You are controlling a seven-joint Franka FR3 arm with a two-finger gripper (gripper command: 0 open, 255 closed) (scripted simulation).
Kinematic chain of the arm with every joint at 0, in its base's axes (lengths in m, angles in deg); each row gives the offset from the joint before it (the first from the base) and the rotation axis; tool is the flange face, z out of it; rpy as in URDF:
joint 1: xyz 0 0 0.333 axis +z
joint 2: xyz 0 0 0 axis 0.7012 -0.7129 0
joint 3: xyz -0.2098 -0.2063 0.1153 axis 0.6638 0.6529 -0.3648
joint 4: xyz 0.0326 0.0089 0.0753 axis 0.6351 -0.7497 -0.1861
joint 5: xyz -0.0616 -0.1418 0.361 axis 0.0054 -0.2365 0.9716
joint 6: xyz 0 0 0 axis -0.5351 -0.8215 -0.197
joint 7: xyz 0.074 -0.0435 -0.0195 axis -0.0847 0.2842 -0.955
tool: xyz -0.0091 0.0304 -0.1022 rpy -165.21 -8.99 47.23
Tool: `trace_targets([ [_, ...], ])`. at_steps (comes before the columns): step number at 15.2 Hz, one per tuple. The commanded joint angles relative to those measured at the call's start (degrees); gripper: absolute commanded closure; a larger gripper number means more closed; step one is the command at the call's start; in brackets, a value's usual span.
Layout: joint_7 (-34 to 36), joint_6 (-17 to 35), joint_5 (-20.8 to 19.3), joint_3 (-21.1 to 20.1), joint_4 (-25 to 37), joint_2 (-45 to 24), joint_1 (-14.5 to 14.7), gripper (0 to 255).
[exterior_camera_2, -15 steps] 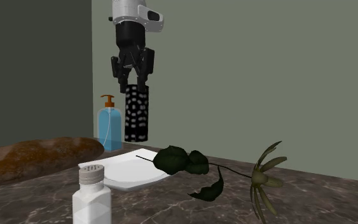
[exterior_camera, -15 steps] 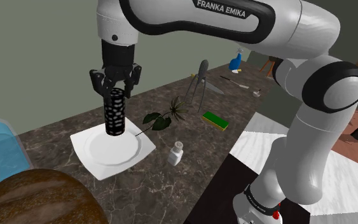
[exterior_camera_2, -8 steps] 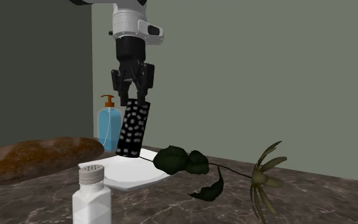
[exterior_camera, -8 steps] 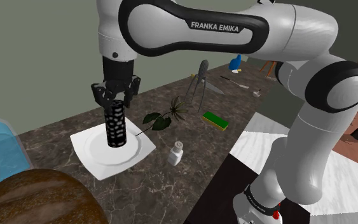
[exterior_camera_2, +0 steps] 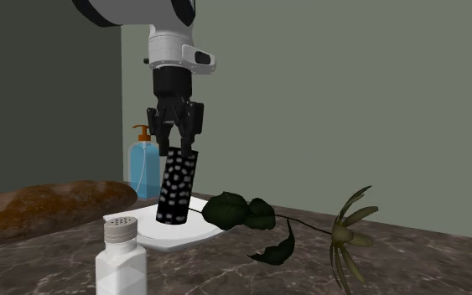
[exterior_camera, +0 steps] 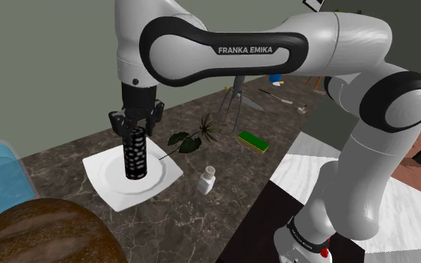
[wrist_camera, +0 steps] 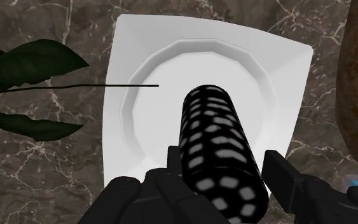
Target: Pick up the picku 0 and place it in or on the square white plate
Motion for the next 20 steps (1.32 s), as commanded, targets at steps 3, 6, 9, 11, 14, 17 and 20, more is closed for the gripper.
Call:
trace_targets([
  [3,0.0,0.1,0.0,0.0,-0.1,0.0,0.0,255],
  [6,0.0,0.1,0.0,0.0,-0.1,0.0,0.0,0],
  [9,0.0,0.1,0.0,0.0,-0.1,0.0,0.0,0],
  [11,0.0,0.1,0.0,0.0,-0.1,0.0,0.0,0],
  [14,0.0,-5.7,0.0,-0.1,6.1,-0.3,0.2,0],
  [17,0.0,-7.3,-0.1,-0.2,7.9,-0.5,0.3,0],
  [20,0.0,-7.3,-0.1,-0.2,7.9,-0.5,0.3,0],
])
